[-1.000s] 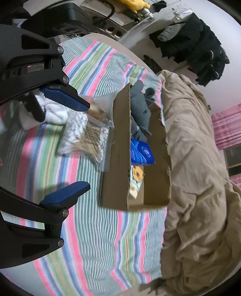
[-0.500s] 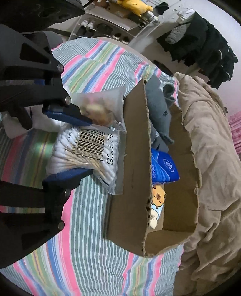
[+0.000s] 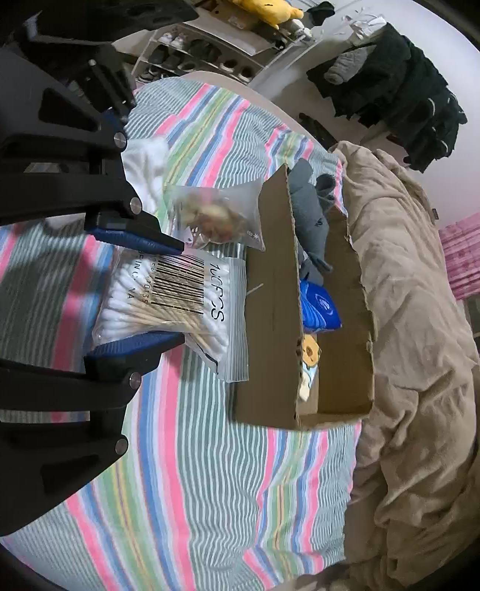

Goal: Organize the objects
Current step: 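Carry the socks and cotton swab bag into the box and release both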

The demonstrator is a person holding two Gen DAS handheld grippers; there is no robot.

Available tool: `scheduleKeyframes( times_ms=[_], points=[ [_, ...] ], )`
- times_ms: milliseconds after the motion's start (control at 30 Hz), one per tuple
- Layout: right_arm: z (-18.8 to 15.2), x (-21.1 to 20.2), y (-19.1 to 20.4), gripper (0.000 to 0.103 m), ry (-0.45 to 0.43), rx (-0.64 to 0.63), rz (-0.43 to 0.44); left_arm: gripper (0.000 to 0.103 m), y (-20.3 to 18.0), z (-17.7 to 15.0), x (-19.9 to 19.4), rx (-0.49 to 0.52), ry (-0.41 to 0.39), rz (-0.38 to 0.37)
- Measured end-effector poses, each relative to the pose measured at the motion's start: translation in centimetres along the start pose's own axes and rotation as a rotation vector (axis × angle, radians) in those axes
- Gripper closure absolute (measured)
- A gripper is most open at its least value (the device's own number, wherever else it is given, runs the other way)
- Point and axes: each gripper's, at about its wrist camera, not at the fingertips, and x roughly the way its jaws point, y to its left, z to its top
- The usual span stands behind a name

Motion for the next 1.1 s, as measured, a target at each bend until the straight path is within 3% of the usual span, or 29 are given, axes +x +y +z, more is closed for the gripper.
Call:
scheduleKeyframes(
  times_ms=[133, 433, 1100],
  points=[
    [-0.3, -1.2, 0.5, 0.060, -0.022, -0.035, -0.052, 0.065, 0.2, 0.2, -0.8, 0.000, -0.010, 0.010],
    [-0.4, -3.9, 1.3, 0.060, -0.073, -0.063, -0.071, 0.065, -0.1, 0.9, -2.8, 0.018, -0.047, 0.023],
    [3.3, -7.9, 1.5, 0.061, -0.179, -0.087, -0.100, 0.065, 1.5, 7.5, -6.4, 0.030, -0.171, 0.014]
  ],
)
